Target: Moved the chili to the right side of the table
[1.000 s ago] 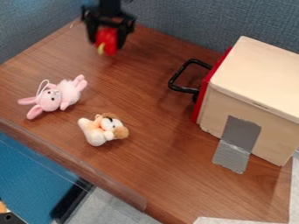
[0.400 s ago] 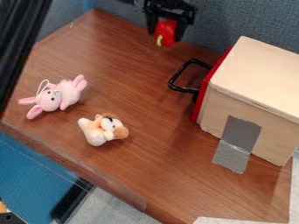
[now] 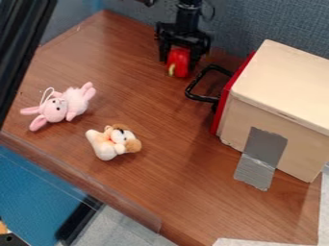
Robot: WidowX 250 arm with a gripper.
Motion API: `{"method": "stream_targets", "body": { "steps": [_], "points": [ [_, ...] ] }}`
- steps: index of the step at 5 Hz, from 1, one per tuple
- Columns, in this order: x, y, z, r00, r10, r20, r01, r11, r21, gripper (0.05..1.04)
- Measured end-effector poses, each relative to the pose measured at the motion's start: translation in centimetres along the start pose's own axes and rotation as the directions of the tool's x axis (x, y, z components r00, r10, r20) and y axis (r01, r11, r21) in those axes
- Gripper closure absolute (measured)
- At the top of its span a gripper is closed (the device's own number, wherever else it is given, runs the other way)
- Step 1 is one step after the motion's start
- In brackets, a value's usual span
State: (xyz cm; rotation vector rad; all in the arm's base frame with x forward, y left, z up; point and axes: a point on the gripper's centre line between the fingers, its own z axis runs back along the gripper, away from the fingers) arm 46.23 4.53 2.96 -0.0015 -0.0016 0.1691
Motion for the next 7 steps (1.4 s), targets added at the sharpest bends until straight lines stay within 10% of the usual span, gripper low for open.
{"method": "stream_targets", "body": {
  "steps": [3, 4, 7],
  "points": [
    [1.1, -0.4, 3.3, 0.997, 0.019, 0.07, -0.017, 1.0, -0.026, 0.092],
    [1.7, -1.1, 8.6, 0.985, 0.014, 0.174, -0.012, 1.0, -0.011, 0.092],
    [0.3, -0.3, 7.9, 0.991, -0.032, 0.128, 0.022, 0.996, 0.085, 0.09]
  ]
}}
